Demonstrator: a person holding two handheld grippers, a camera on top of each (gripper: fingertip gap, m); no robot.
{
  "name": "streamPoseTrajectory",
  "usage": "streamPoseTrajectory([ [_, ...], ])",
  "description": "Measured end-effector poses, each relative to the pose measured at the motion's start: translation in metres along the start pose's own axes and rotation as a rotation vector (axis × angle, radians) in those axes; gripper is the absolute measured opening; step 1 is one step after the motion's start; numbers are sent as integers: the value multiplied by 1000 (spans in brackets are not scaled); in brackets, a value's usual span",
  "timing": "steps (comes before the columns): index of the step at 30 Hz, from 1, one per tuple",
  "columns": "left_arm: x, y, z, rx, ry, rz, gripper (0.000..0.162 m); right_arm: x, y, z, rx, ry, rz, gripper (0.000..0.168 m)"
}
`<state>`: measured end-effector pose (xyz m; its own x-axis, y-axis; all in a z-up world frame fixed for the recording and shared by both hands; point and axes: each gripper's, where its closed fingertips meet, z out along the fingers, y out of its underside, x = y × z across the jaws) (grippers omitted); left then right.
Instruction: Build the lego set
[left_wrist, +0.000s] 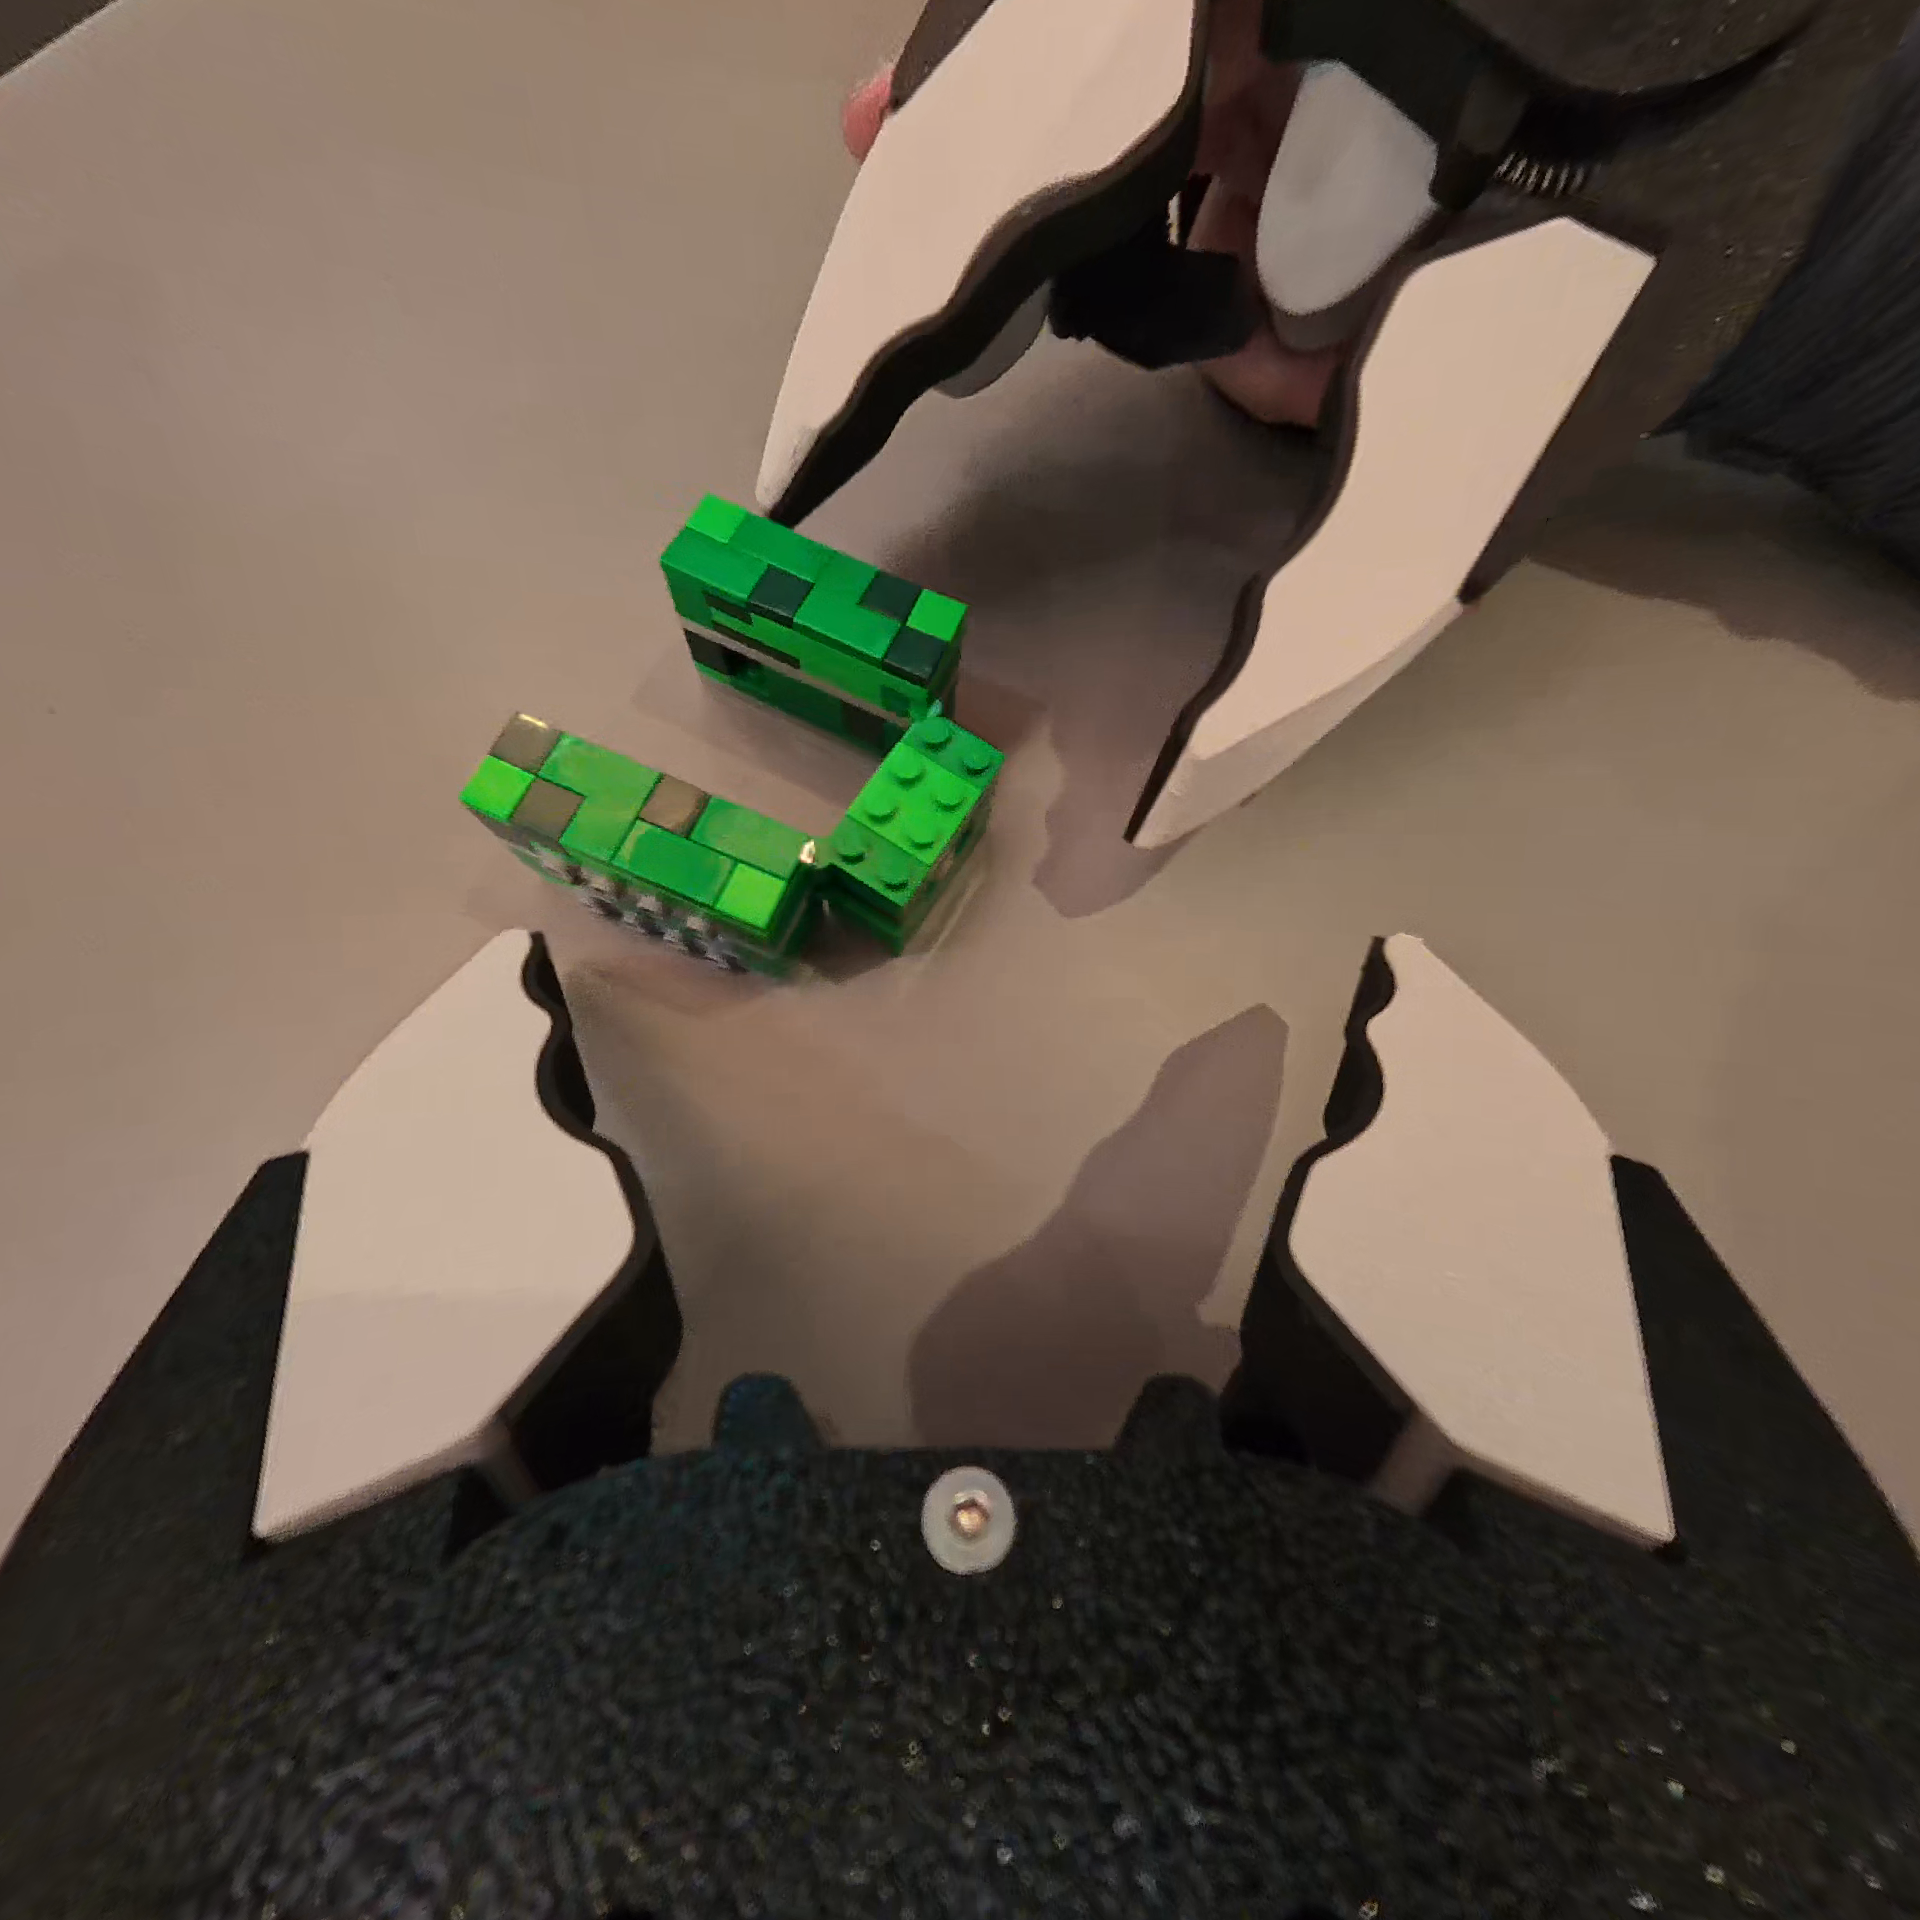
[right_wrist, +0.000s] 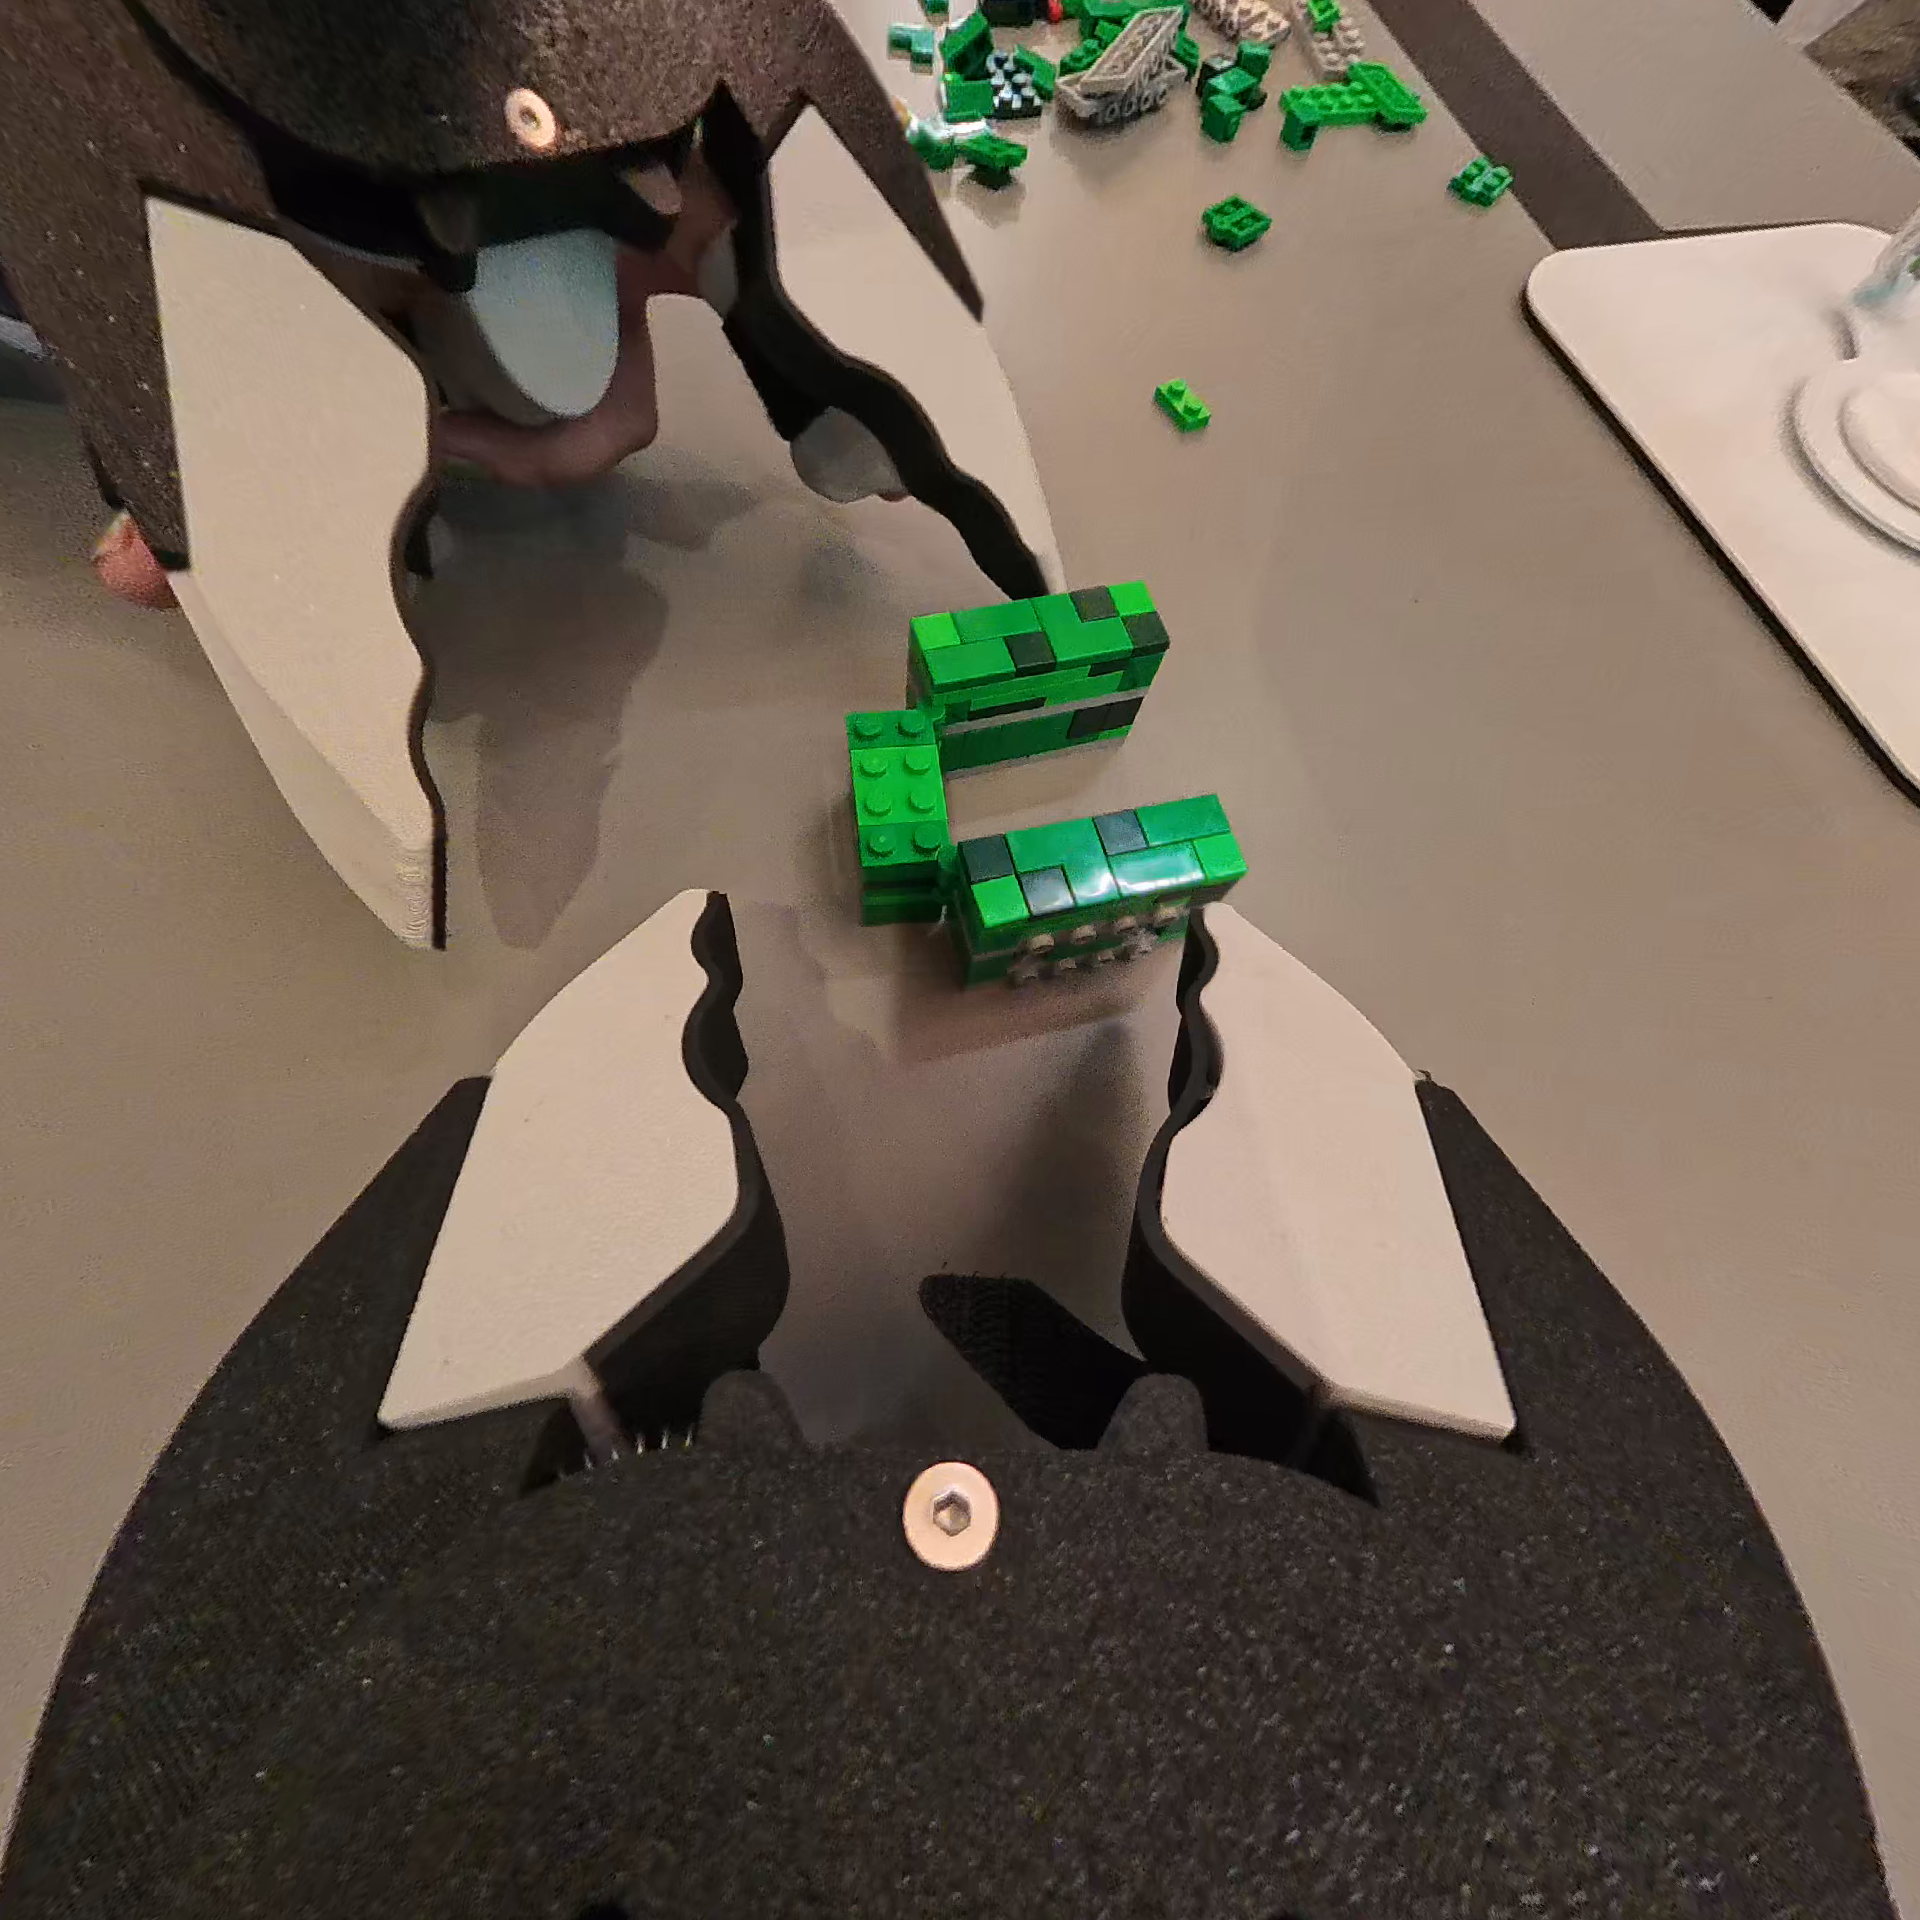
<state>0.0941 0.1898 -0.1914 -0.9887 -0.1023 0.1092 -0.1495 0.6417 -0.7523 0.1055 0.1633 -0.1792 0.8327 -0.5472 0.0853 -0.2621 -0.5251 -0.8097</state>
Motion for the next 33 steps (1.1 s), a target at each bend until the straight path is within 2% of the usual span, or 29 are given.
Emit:
streamPoseTrajectory([
  [2, -1, 0, 1, 9, 22, 9, 136, 0, -1, 3, -6, -8, -16, 80],
  [4, -1, -4, -1, 41, 21, 58, 128, 1, -4, 5, 5, -11, -28, 79],
  [11, -1, -4, -4, 50, 58, 32, 126, 3, -5, 7, 7, -9, -31, 79],
  [13, -5, -8, -9, 83, 20, 44, 124, 9, -8, 3, 38, 33, -30, 78],
  [18, -33, -33, -41, 331, -182, 4, 117, 40, -27, -23, 246, 304, 4, 76],
  [23, -59, -33, -68, 479, -405, -17, 113, 63, -39, -58, 446, 591, 35, 65],
  [24, -65, -35, -77, 524, -480, -15, 109, 67, -40, -64, 479, 643, 35, 62],
  [25, -71, -39, -90, 588, -573, -15, 95, 70, -41, -69, 500, 684, 35, 61],
  [27, -82, -49, -124, 748, -753, -42, 73, 75, -40, -73, 510, 723, 48, 60],
  [29, -94, -48, -144, 826, -880, -117, 69, 79, -38, -75, 511, 735, 72, 59],
  [33, -110, -38, -141, 794, -980, -184, 65, 79, -38, -73, 501, 726, 61, 55],
])
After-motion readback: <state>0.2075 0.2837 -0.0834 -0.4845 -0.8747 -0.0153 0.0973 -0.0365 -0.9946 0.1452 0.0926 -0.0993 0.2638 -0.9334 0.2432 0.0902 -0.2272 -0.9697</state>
